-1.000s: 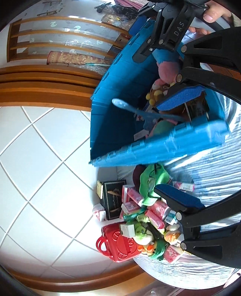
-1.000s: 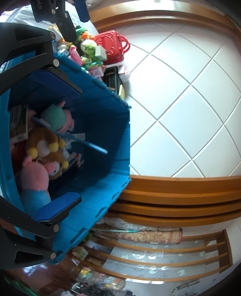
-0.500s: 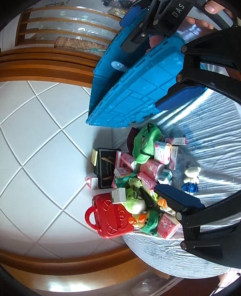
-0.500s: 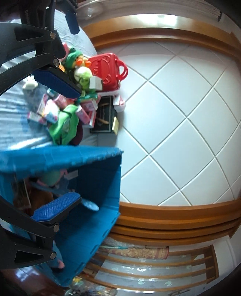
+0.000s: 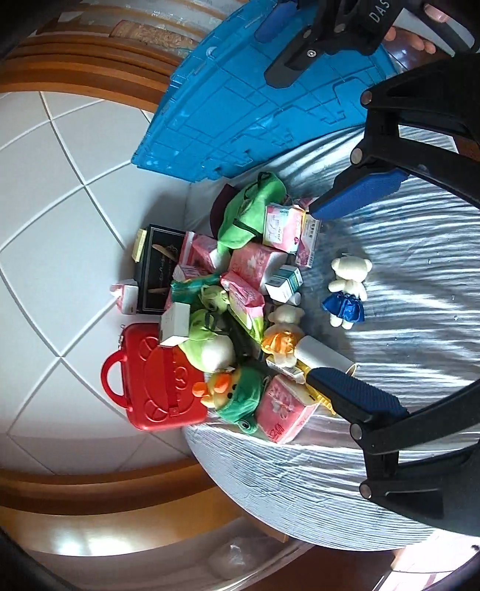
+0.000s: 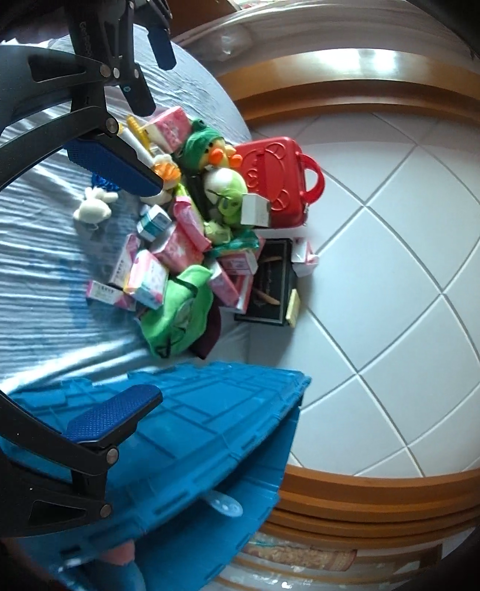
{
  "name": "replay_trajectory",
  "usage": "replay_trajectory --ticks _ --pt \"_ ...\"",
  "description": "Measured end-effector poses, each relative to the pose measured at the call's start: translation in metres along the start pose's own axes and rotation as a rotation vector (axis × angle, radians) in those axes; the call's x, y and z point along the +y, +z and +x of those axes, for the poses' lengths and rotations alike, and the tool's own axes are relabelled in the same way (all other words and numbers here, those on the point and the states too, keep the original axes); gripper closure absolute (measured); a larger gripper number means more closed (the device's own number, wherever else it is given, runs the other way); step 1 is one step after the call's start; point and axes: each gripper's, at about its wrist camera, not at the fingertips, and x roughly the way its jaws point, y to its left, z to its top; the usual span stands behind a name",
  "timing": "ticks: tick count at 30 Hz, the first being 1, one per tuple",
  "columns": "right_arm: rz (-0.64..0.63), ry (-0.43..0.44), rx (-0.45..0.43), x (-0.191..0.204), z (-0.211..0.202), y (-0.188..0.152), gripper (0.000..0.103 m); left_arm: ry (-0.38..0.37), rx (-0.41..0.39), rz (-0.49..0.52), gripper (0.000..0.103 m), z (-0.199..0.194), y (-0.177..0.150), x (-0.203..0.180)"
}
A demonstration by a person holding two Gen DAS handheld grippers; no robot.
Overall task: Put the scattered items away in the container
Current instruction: 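Withdraw both grippers from the crate back over the pile, then grasp the white plush bear with the left gripper while the right grasps the pink ointment box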
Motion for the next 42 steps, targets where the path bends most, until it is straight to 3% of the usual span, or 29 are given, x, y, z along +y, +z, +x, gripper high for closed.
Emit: replay_trajectory --ticks 3,9,18,25,28,30,38,40,42 --pt "0.025 0.073 0.084 -0.004 0.041 -0.011 0.0 0.059 0.063 -0.024 0.021 0.03 -0.004 0.007" --pt "-0.015 0.106 0.251 -0.004 0.111 -0.041 0.0 0.158 0.25 -0.058 0.021 0.103 -0.025 0.016" --pt "0.026 0.067 0.424 -0.024 0.17 -0.081 0.0 0.088 0.348 -0.039 0.021 0.162 -0.055 -0.013" --pt "0.07 0.004 0.455 -0.037 0.177 -0.091 0.001 0.049 0.4 -0.014 0.021 0.195 -0.063 -0.031" --pt "0.077 -0.016 0.469 -0.037 0.186 -0.093 0.014 0.038 0.42 -0.002 0.021 0.206 -0.066 -0.032" --pt "0.094 -0.022 0.475 -0.037 0.193 -0.094 0.031 0.03 0.423 0.005 0.021 0.211 -0.068 -0.032" --pt "0.114 -0.027 0.51 -0.03 0.232 -0.1 0.031 0.025 0.434 0.044 0.017 0.238 -0.069 -0.04" --pt "0.111 -0.029 0.523 -0.029 0.241 -0.101 0.035 0.026 0.44 0.045 0.017 0.245 -0.07 -0.039" --pt "0.112 -0.026 0.544 -0.028 0.251 -0.103 0.048 0.03 0.438 0.059 0.017 0.248 -0.07 -0.041"
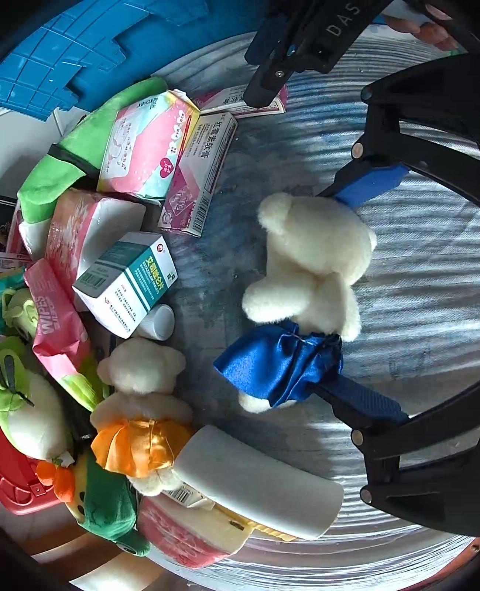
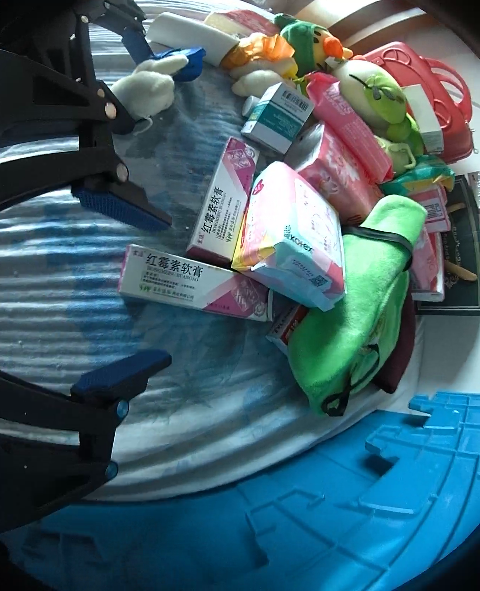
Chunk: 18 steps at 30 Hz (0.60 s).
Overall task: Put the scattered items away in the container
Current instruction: 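Grasp the white plush bear with the left gripper while the right grasps the pink ointment box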
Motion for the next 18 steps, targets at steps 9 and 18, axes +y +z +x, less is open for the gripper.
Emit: replay_trajectory --ticks 9,18 --pt "-0.004 -0.026 0.023 0.001 0.016 0.003 0.05 0.012 -0.017 0.016 0.016 0.003 0.005 -0.006" --pt "-0.018 -0.026 0.017 0.003 0.012 0.001 0.073 0.02 -0.044 0.009 0.029 -0.003 0.003 -0.01"
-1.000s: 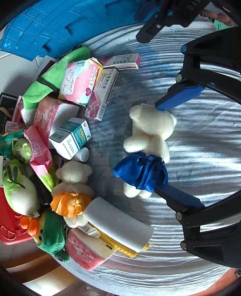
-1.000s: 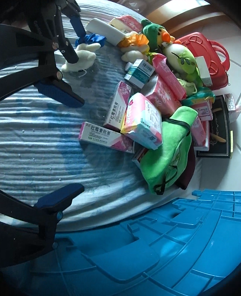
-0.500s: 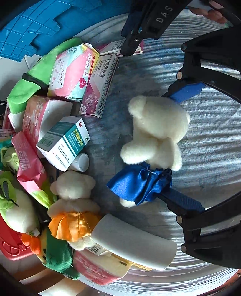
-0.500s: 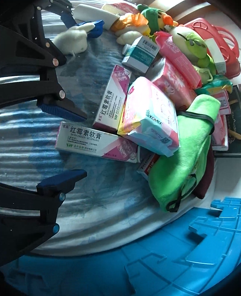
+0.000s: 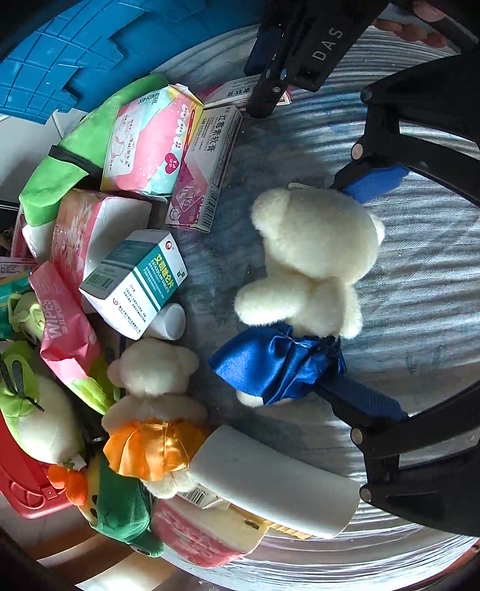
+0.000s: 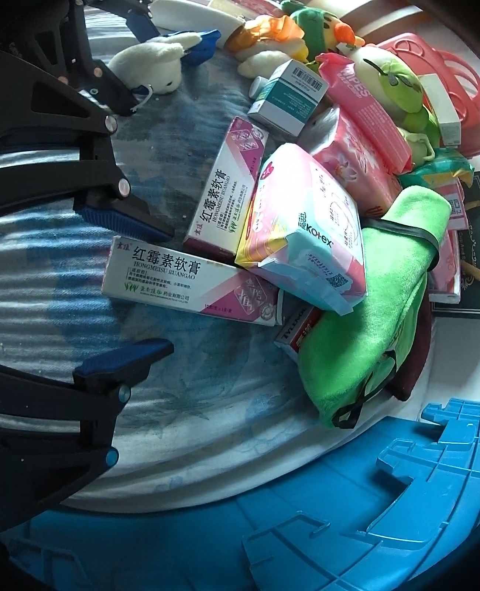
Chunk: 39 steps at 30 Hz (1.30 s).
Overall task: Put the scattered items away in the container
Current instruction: 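Grasp the white plush bear with the left gripper while the right grasps the pink ointment box, then lift the bear and ointment box and lower both into the blue crate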
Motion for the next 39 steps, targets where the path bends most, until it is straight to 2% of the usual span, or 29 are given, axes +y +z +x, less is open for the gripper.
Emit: replay_trajectory --ticks 1,6,8,14,20,30,39 --pt "-0.003 -0.005 -0.001 0.001 -0.002 -0.001 0.074 0.0 -0.004 0.0 0.039 -0.002 -0.001 0.0" --pt "-0.008 0.011 0.003 0.002 -0.015 -0.013 0.075 -0.015 -0.025 0.014 0.058 -0.017 -0.004 -0.002" --pt "-0.006 0.017 -0.005 0.003 -0.026 -0.018 0.075 -0.028 -0.04 0.016 0.072 -0.027 -0.005 -0.002" --pt "0.003 0.028 -0.038 0.005 -0.059 -0.031 0.075 -0.055 -0.081 0.028 0.073 -0.056 -0.005 0.002" --pt "0.005 0.042 -0.104 0.008 -0.093 -0.037 0.075 -0.073 -0.172 0.049 0.073 -0.088 -0.008 0.034" --pt "-0.017 0.023 -0.28 0.037 -0.167 -0.015 0.075 -0.118 -0.336 0.089 0.073 -0.165 0.01 0.042" --pt "-0.009 -0.066 -0.486 0.045 -0.259 -0.009 0.075 -0.199 -0.502 0.138 0.073 -0.233 0.017 0.037"
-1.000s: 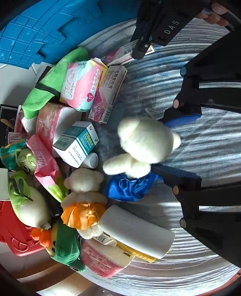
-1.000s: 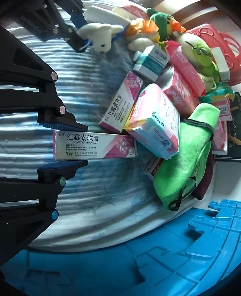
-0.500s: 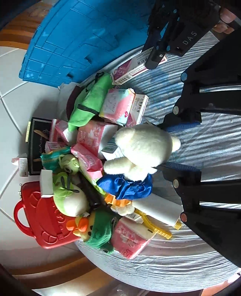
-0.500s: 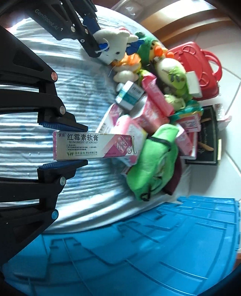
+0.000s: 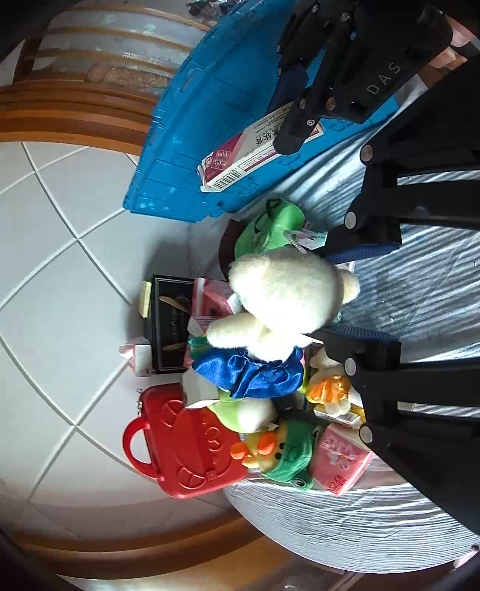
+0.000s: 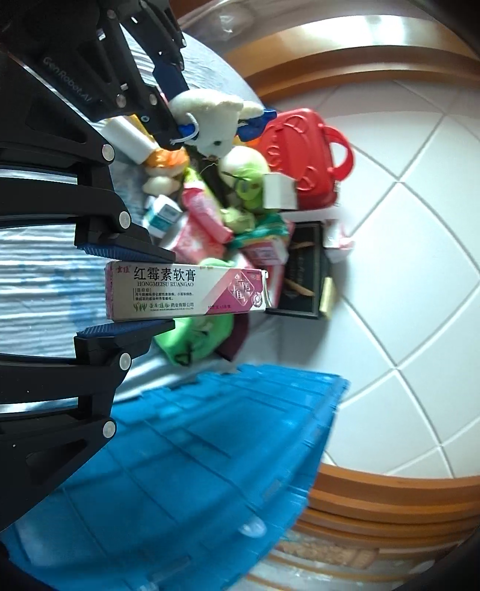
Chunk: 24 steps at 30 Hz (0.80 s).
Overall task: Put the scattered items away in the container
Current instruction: 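Lift the bear and ointment box and lower both into the blue crate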
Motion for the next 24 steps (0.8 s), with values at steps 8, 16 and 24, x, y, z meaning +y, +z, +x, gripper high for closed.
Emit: replay_trajectory --ticks 8,16,24 --pt "0.038 -0.086 -0.169 -0.052 -0.069 0.027 0.075 -0.068 -0.14 0.067 0.073 -0.037 0.038 -0.053" --pt "0.089 -0.178 -0.259 -0.173 -0.106 0.022 0.075 -0.145 -0.24 0.136 0.073 -0.047 0.069 -0.18" --pt "0.12 -0.204 -0.222 -0.324 -0.1 -0.008 0.075 -0.141 -0.14 0.186 0.073 -0.014 0.084 -0.337"
